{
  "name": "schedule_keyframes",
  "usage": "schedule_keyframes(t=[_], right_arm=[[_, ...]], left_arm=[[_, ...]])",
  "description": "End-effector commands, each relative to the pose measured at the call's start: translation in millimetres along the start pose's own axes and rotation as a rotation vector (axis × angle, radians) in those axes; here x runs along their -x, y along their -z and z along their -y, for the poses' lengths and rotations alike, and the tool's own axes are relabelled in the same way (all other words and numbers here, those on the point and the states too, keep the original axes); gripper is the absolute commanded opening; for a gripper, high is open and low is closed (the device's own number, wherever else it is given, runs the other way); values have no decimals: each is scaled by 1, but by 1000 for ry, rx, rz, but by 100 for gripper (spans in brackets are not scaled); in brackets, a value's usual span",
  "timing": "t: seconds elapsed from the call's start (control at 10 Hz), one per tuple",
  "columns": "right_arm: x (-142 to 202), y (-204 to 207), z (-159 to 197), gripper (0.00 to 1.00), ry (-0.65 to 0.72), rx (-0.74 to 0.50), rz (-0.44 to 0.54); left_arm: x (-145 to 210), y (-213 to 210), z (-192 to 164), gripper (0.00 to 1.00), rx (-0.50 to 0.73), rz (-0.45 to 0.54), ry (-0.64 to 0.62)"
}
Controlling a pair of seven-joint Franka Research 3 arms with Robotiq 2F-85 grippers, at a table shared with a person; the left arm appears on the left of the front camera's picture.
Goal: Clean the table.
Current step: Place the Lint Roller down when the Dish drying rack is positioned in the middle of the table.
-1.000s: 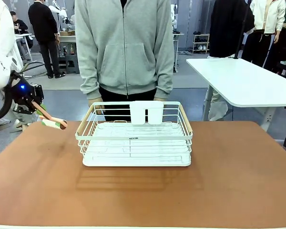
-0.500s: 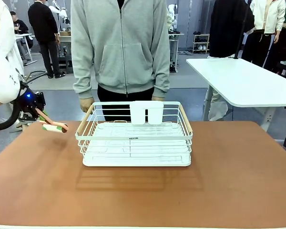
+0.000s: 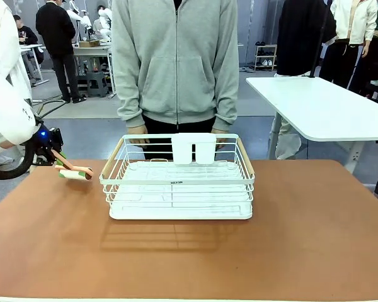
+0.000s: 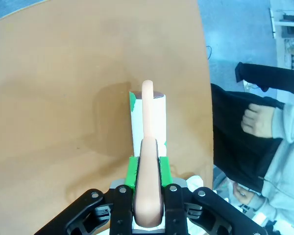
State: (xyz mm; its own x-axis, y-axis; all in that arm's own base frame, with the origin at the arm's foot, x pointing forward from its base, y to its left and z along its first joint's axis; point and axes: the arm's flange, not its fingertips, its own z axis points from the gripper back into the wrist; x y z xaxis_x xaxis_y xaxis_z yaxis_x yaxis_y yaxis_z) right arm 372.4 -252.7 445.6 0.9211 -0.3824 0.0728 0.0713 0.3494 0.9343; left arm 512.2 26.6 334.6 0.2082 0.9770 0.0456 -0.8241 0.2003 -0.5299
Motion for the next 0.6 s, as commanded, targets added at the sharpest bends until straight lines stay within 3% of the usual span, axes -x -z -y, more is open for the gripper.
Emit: schedule_keyframes(t=[0.0, 0.2, 0.3, 0.4, 0.5], right_arm=[[2, 0, -2, 100, -13, -10, 2], [2, 0, -2, 100, -13, -10, 2], [2, 0, -2, 100, -13, -10, 2], [2, 0, -2, 100, -13, -10, 2], [2, 0, -2, 100, -13, -10, 2]], left_arm=[[-4, 9, -5, 21, 15, -2, -20], [-2, 9, -8, 21, -4, 4, -12], [-2, 7, -9, 48, 3, 7, -20], [-2, 6, -9, 57, -4, 12, -21], [-1, 1, -10, 84, 9, 13, -19]])
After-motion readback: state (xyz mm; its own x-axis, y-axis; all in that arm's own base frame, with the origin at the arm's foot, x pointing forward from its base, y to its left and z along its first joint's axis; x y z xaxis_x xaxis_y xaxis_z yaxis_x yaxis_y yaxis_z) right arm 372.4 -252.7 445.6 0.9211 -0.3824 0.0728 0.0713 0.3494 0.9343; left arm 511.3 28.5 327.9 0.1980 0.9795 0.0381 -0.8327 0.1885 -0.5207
